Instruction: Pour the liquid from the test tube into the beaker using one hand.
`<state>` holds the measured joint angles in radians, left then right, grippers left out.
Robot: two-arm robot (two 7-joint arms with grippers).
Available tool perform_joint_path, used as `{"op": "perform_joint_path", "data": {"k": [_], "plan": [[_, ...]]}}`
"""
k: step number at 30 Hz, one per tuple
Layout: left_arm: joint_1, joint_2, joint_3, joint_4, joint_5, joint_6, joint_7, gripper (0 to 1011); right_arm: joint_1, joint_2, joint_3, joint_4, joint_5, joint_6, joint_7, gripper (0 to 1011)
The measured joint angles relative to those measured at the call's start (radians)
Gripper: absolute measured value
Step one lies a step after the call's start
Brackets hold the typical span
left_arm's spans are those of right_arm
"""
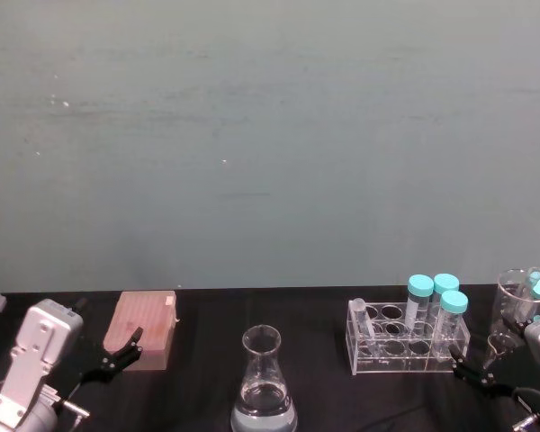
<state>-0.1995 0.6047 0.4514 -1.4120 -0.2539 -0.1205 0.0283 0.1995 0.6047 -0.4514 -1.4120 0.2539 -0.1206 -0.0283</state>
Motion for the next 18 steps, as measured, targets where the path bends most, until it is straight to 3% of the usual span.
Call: {"op": "perform_joint_path", "data": {"k": [18], "plan": [[0.000,0.000,0.000,0.000,0.000,0.000,0.000,1000,0.000,0.000,0.000,0.000,0.000,0.000,0.000,1003]]}}
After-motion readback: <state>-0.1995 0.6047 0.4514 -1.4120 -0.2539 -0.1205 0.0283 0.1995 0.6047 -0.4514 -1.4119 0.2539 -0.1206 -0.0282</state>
